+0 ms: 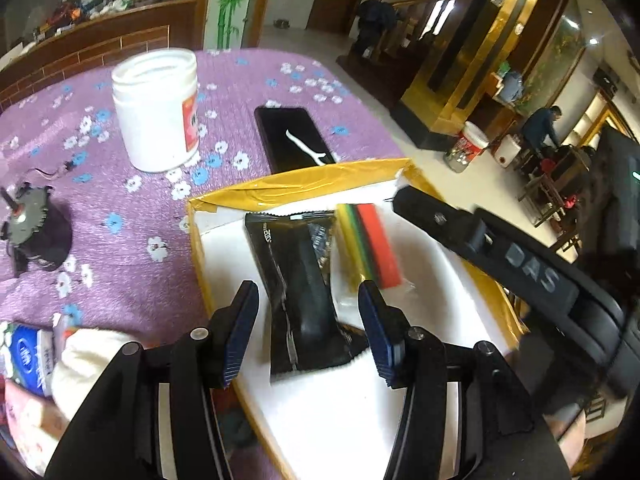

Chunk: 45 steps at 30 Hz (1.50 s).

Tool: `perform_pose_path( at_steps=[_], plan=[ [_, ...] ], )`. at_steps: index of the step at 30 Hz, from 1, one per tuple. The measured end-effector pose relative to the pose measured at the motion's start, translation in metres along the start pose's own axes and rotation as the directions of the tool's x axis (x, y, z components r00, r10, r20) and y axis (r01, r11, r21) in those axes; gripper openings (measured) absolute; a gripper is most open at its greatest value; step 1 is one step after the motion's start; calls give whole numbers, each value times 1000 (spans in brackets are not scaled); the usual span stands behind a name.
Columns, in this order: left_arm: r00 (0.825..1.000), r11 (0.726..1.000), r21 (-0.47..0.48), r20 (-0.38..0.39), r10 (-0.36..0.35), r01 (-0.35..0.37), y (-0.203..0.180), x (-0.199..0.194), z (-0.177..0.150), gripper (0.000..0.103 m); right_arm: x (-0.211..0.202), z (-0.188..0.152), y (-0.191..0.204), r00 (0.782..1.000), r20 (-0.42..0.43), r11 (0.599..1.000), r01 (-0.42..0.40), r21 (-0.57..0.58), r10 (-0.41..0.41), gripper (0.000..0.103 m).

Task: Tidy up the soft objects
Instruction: 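Carry both items into the white box and open both tools, then grasp the blue knitted toy with the left tool while the right tool grasps the blue-white roll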

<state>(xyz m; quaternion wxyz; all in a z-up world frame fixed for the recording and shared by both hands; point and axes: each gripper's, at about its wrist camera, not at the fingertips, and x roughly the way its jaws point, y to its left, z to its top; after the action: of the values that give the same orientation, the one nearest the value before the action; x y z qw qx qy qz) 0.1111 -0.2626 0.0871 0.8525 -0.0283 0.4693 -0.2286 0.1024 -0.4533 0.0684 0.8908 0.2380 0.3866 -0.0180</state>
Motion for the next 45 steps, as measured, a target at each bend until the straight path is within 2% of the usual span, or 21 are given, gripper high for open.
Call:
perform_pose_path(
  at_steps=[5, 15, 18, 22, 27, 31, 32, 34, 36, 39, 45],
  plan=[
    [999, 1000, 28, 52, 9, -10, 0, -23, -12, 50, -17, 0, 8, 997, 53, 998, -56, -8, 56, 56],
    [993, 998, 61, 119, 5, -12, 24, -78, -65, 50, -28, -15, 41, 991, 49, 986, -120, -113, 126, 56],
    [987, 997, 70, 160, 20, -31, 33, -98, -81, 50, -41, -29, 62, 983, 43, 972, -168, -162, 177, 56],
    [984, 998, 61, 178, 20, -31, 53, -114, -98, 50, -59, -59, 98, 973, 31, 944, -213, -253, 228, 61],
    [981, 999, 5, 188, 39, -40, 93, -133, -124, 50, -61, -100, 125, 962, -27, 916, -269, -298, 273, 62],
    [973, 993, -67, 201, 112, -101, 137, -151, -145, 50, -57, -133, 140, 955, -57, 899, -293, -325, 291, 62],
    [971, 990, -86, 203, 126, -111, 147, -155, -149, 51, -56, -140, 143, 955, -58, 894, -292, -340, 290, 62],
    [961, 978, -139, 205, 184, -157, 172, -160, -157, 62, -50, -150, 149, 955, -77, 875, -294, -384, 287, 61],
    [951, 960, -201, 203, 234, -194, 198, -160, -160, 62, -42, -156, 150, 947, -108, 863, -321, -390, 303, 61],
    [954, 942, -269, 166, 249, -199, 225, -154, -161, 62, -34, -159, 148, 935, -148, 856, -354, -375, 322, 61],
    [959, 914, -337, 92, 270, -225, 251, -125, -164, 62, -43, -159, 151, 917, -134, 834, -397, -384, 375, 62]
  ],
)
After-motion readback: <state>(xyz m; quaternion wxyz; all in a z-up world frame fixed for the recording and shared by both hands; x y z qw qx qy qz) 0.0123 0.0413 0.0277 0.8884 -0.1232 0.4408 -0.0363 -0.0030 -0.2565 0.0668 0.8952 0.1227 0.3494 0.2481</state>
